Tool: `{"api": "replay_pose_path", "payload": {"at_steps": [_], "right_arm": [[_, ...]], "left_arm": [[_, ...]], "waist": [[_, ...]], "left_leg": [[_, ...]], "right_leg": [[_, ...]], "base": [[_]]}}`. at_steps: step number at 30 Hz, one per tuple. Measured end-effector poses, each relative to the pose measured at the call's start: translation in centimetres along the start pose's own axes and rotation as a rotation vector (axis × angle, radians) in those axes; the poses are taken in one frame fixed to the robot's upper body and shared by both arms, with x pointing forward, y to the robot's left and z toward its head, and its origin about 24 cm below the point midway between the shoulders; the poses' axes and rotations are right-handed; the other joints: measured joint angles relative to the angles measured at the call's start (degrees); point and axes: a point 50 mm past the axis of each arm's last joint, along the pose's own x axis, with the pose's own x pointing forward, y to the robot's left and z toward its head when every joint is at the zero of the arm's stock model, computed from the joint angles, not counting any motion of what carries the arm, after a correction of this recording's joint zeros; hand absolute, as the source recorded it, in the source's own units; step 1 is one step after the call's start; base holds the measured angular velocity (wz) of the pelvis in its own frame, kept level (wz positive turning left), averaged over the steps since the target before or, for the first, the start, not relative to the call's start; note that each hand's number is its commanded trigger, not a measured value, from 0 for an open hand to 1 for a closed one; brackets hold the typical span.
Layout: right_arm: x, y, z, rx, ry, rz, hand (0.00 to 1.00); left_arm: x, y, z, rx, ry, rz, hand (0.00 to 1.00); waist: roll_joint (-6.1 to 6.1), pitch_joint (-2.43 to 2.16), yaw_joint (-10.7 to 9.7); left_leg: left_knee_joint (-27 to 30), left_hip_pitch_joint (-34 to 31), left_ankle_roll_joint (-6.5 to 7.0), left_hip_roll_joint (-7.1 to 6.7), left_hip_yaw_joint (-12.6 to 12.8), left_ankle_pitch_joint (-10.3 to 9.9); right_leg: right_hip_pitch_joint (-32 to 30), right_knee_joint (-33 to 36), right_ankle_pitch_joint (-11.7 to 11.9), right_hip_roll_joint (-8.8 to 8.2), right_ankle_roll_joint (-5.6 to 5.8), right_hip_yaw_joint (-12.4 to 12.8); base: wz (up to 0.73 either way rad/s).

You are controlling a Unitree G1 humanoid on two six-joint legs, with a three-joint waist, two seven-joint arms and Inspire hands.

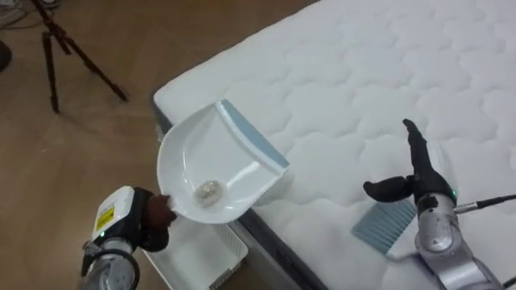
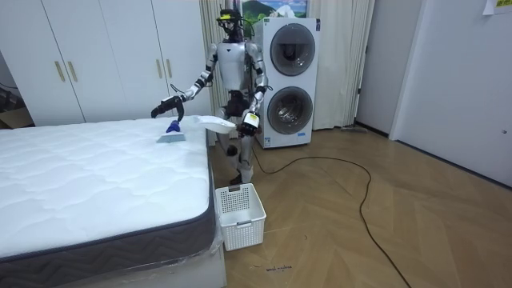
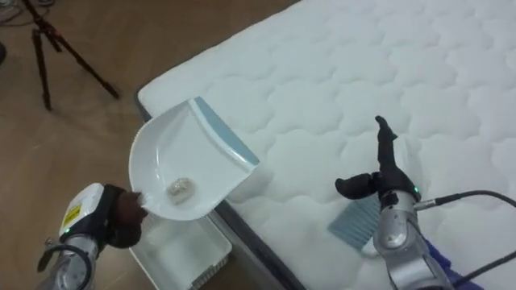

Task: Clean bed

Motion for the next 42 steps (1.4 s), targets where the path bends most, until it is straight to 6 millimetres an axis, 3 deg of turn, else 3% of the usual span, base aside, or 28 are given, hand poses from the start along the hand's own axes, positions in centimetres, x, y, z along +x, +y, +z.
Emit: {"api": "replay_pose_path", "payload": {"at_steps": [3, 6, 8, 9, 10, 11, 12, 13, 14, 15, 16, 19, 21, 24, 26, 27, 29, 31, 35, 38, 42], "right_arm": [[-0.4, 0.1, -0.6, -0.007, 0.019, 0.008, 0.0], [-0.6, 0.3, -0.9, -0.001, 0.034, 0.013, 0.0], [-0.7, 0.3, -1.1, 0.014, 0.045, 0.0, 0.0], [-0.7, 0.3, -1.1, 0.019, 0.047, 0.0, 0.0], [-0.8, 0.3, -1.2, 0.029, 0.049, 0.0, 0.0], [-0.8, 0.4, -1.1, 0.033, 0.047, 0.0, 0.0], [-0.8, 0.4, -1.1, 0.034, 0.047, -0.003, 0.0], [-1.0, 0.4, -1.3, 0.033, 0.051, -0.016, 0.0], [-1.1, 0.4, -1.5, 0.025, 0.055, -0.034, 0.0], [-1.2, 0.4, -1.5, 0.019, 0.053, -0.04, 0.0], [-1.4, 0.3, -1.8, 0.008, 0.056, -0.05, 0.0], [-1.6, 0.2, -1.9, -0.009, 0.044, -0.058, 0.0], [-1.6, 0.2, -1.8, -0.012, 0.035, -0.059, 0.0], [-1.7, 0.3, -1.9, -0.013, 0.035, -0.054, 0.0], [-1.7, 0.3, -1.8, -0.01, 0.024, -0.055, 0.0], [-1.7, 0.3, -1.7, -0.007, 0.022, -0.054, 0.0], [-1.9, 0.3, -1.9, -0.014, 0.02, -0.054, 0.0], [-2.4, 0.5, -2.4, -0.015, 0.028, -0.046, 0.0], [-2.5, 0.6, -2.6, -0.035, 0.018, -0.038, 0.0], [-2.5, 0.6, -2.7, -0.046, 0.02, -0.036, 0.0], [-2.3, 0.6, -2.6, -0.05, 0.024, -0.037, 0.0]], "left_arm": [[0.1, 0.2, 0.1, -0.01, -0.012, 0.018, 1.0], [0.1, 0.7, 0.0, -0.029, -0.022, 0.044, 1.0], [0.1, 0.8, 0.0, -0.027, -0.029, 0.046, 1.0], [0.1, 0.9, 0.0, -0.026, -0.031, 0.047, 1.0], [0.2, 1.1, 0.1, -0.026, -0.034, 0.052, 1.0], [0.3, 1.2, 0.1, -0.025, -0.035, 0.055, 1.0], [0.3, 1.2, 0.1, -0.024, -0.036, 0.055, 1.0], [0.3, 1.2, 0.2, -0.022, -0.042, 0.053, 1.0], [0.2, 1.0, 0.3, -0.027, -0.048, 0.043, 1.0], [0.2, 1.0, 0.4, -0.025, -0.053, 0.041, 1.0], [0.1, 0.7, 0.5, -0.022, -0.058, 0.028, 1.0], [0.2, 1.1, 0.4, -0.017, -0.067, 0.034, 1.0], [0.2, 1.1, 0.3, -0.014, -0.066, 0.034, 1.0], [0.2, 1.2, 0.4, -0.016, -0.066, 0.043, 1.0], [0.3, 1.4, 0.4, -0.013, -0.069, 0.049, 1.0], [0.4, 1.5, 0.4, -0.012, -0.07, 0.05, 1.0], [0.6, 1.7, 0.6, -0.01, -0.077, 0.055, 1.0], [0.9, 1.8, 0.7, -0.006, -0.073, 0.055, 1.0], [1.2, 2.2, 0.1, 0.017, -0.054, 0.061, 1.0], [1.4, 2.7, 0.1, 0.023, -0.057, 0.074, 1.0], [2.5, 3.8, 1.2, 0.029, -0.082, 0.102, 1.0]], "waist": [[0.4, -0.25, 1.26], [0.76, -0.37, 1.88], [1.32, -0.86, 1.62], [1.52, -1.1, 1.22], [1.7, -1.23, 0.97], [1.89, -1.22, -0.08], [1.88, -1.21, -0.59], [1.71, -1.23, -2.03], [1.32, -1.38, -2.54], [1.05, -1.4, -2.68], [1.24, -1.56, -3.53], [2.24, -1.62, -2.67], [2.41, -1.53, -1.68], [2.31, -1.3, -1.5], [2.36, -0.43, -1.75], [2.45, -0.27, -2.04], [2.93, -0.02, -4.6], [2.92, 0.02, -5.2], [3.5, 0.36, -5.87], [4.44, 0.6, -6.43], [5.06, 0.8, -6.45]], "left_leg": [[-0.16, -0.22, 0.32, -0.91, -0.21, -0.37], [-0.4, 0.41, 0.8, -1.78, -0.31, -1.14], [-0.83, 1.77, 1.34, -2.64, -5.76, -1.91], [-1.09, 1.88, 1.43, -2.86, -7.66, -1.82], [-2.06, 2.4, 1.26, -3.19, -10.87, -1.2], [-2.88, 2.7, 0.87, -3.8, -14.32, -0.42], [-3.05, 2.71, 0.41, -4.33, -16.33, 0.08], [-3.21, 2.64, 0.1, -5.27, -19.26, 0.6], [-3.06, 2.5, -0.31, -6.69, -21.88, 0.87], [-2.64, 2.23, -0.45, -7.5, -22.94, 0.93], [-1.47, 1.26, -0.8, -8.64, -23.99, 0.8], [-1.36, -0.02, -1.04, -7.41, -22.09, 0.76], [-2.26, -0.04, -1.13, -7.34, -21.69, 0.71], [-2.58, -0.22, -0.84, -7.69, -21.45, 0.51], [-1.94, -1.33, -0.56, -7.83, -21.77, 0.18], [-1.58, -1.89, -0.53, -7.82, -21.75, 0.06], [0.81, -4.16, 0.1, -7.15, -19.91, -0.72], [1.85, -5.08, 0.75, -6.61, -17.95, -1.28], [2.61, -6.04, 1.14, -7.61, -18.31, -1.85], [4.23, -7.4, 1.88, -7.19, -16.81, -2.64], [6.6, -9.71, 2.71, -7.67, -15.71, -3.35]], "right_leg": [[-0.59, 2.61, -0.4, -0.91, 0.52, -0.13], [-2.95, 11.84, 0.17, -3.26, 0.37, 0.38], [-6.59, 20.87, 4.15, -3.42, -1.2, 5.9], [-7.91, 22.4, 4.1, -2.39, -1.62, 8.73], [-10.64, 21.86, 2.52, 0.2, -1.51, 13.42], [-13.14, 19.19, 2.09, 2.16, -1.29, 16.28], [-14.38, 17.36, 2.12, 2.9, -1.24, 17.7], [-16.6, 12.76, 2.65, 3.69, -1.03, 20.96], [-17.74, 6.71, 4.8, 4.91, -0.61, 25.87], [-17.82, 4.94, 6.92, 5.84, -0.61, 28.28], [-17.08, 4.51, 9.09, 6.38, -1.89, 28.66], [-16.92, 3.62, 8.75, 6.11, -3.33, 25.13], [-16.83, 3.49, 8.6, 6.02, -3.59, 24.93], [-16.61, 3.68, 8.22, 5.96, -3.43, 24.96], [-16.78, 3.54, 8.09, 6.03, -3.23, 24.26], [-16.86, 3.49, 7.98, 5.94, -3.19, 23.72], [-17.01, 3.87, 6.95, 5.13, -2.98, 20.48], [-17.21, 4.82, 6.05, 4.61, -2.74, 19.07], [-18.35, 7.07, 5.04, 3.64, -2.31, 18.62], [-18.88, 8.24, 4.29, 3.04, -2.11, 17.91], [-22.54, 13.96, 2.81, 2.0, -1.54, 19.3]], "base": [[0.09], [0.26], [0.75], [0.99], [1.17], [1.32], [1.59], [1.62], [1.5], [1.49], [1.28], [0.74], [0.23], [0.16], [0.17], [0.43], [0.71], [0.48], [0.16], [0.2], [0.13]]}}
